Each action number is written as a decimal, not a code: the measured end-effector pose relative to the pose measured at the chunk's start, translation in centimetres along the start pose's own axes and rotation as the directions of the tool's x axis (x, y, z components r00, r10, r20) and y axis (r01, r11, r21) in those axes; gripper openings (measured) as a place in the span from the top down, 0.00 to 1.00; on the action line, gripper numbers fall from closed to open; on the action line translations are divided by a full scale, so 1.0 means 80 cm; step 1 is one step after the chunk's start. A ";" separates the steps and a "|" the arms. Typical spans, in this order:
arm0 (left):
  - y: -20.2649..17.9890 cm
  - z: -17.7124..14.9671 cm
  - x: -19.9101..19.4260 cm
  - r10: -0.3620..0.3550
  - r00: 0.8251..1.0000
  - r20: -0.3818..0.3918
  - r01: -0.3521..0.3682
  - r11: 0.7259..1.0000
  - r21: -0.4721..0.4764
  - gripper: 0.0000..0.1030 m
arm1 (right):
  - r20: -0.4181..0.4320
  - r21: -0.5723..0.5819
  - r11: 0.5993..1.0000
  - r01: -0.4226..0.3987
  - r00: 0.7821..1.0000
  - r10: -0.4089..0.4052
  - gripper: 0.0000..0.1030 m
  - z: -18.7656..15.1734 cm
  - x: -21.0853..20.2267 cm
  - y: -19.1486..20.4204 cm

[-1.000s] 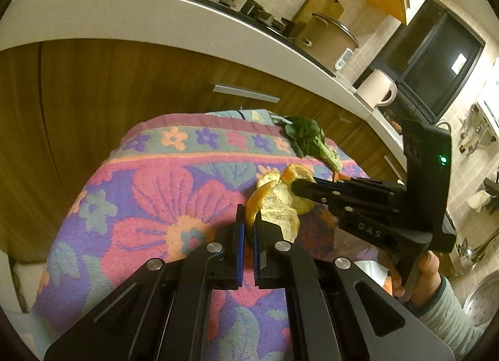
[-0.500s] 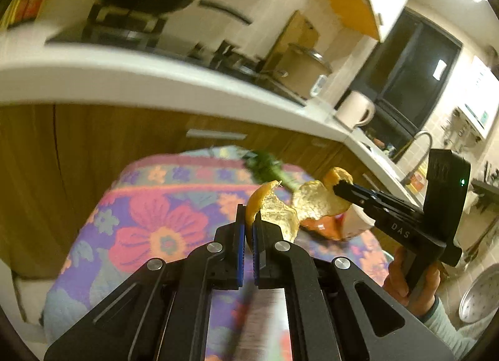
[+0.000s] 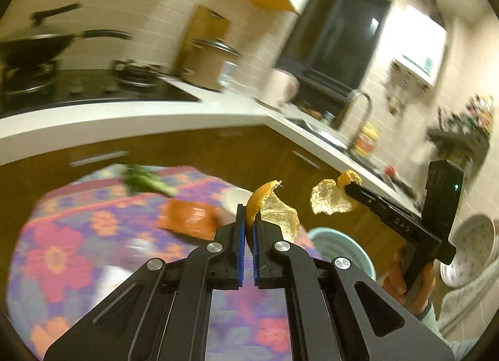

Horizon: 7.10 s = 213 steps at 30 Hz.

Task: Collect trash
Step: 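Carry both bread crusts over the blue basket and open both grippers, then move both open tools back to the table toward the bottle and cup, then grasp the white printed bottle with the left gripper while the right grasps the paper cup, then carry the bottle and paper cup over the basket and release both, then move both open tools back to the table toward the leaf and wrapper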

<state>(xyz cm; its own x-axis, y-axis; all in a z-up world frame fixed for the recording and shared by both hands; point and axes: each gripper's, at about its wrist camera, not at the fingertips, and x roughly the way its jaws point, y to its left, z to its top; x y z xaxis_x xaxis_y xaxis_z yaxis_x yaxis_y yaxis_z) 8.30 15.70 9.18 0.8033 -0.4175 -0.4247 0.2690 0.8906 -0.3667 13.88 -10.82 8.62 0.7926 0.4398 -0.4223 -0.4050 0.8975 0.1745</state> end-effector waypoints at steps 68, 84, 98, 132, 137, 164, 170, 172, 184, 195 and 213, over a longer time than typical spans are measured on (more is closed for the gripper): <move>0.013 -0.083 -0.035 0.484 0.874 -0.049 -0.472 0.868 0.155 0.11 | -0.152 0.059 0.997 -0.054 0.986 0.063 0.28 -0.068 0.086 0.017; 0.117 -0.124 0.001 0.417 0.879 -0.232 -0.424 0.905 0.023 0.12 | -0.261 -0.071 0.997 -0.025 0.965 0.006 0.28 -0.070 0.221 0.050; 0.112 -0.134 0.021 0.435 0.865 -0.249 -0.447 0.895 0.010 0.41 | -0.259 -0.100 0.995 -0.001 0.966 -0.025 0.30 -0.064 0.242 0.054; -0.242 -0.113 0.239 -0.002 0.953 -0.302 0.100 0.946 0.310 0.44 | -0.122 0.329 0.914 0.238 0.970 -0.209 0.46 -0.127 -0.082 -0.260; -0.252 -0.141 0.324 -0.073 0.893 -0.444 0.169 0.969 0.180 0.44 | -0.213 0.380 0.867 0.322 0.943 -0.257 0.45 -0.156 -0.075 -0.298; -0.274 -0.148 0.337 -0.170 0.867 -0.469 0.264 0.954 0.142 0.42 | -0.302 0.468 0.807 0.361 0.923 -0.238 0.37 -0.190 -0.070 -0.317; -0.260 -0.120 0.290 -0.165 0.904 -0.395 0.247 0.954 0.168 0.42 | -0.254 0.429 0.848 0.310 0.943 -0.216 0.37 -0.162 -0.072 -0.277; -0.251 -0.109 0.274 -0.160 0.917 -0.366 0.233 0.958 0.164 0.41 | -0.234 0.408 0.868 0.281 0.952 -0.198 0.37 -0.149 -0.068 -0.257; -0.101 -0.028 0.156 -0.014 0.992 -0.125 0.021 0.998 0.051 0.34 | -0.207 0.248 0.963 0.108 0.977 -0.056 0.37 -0.078 0.013 -0.118; 0.089 0.020 0.110 0.284 0.959 -0.009 -0.284 0.958 -0.052 0.34 | -0.251 0.000 1.000 -0.021 0.968 0.021 0.37 -0.054 0.162 0.047; 0.229 0.042 0.237 0.343 0.922 -0.181 -0.373 0.911 -0.176 0.34 | -0.361 -0.050 0.997 -0.061 0.932 0.039 0.37 -0.048 0.314 0.081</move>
<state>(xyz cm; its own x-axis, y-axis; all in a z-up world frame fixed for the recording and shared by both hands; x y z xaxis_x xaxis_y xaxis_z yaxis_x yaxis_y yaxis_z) 30.22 24.73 -2.77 0.7366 -0.1122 -0.6669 -0.1485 0.9352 -0.3214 29.42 5.90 -4.24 0.5587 0.4328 -0.7075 -0.4751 0.8662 0.1548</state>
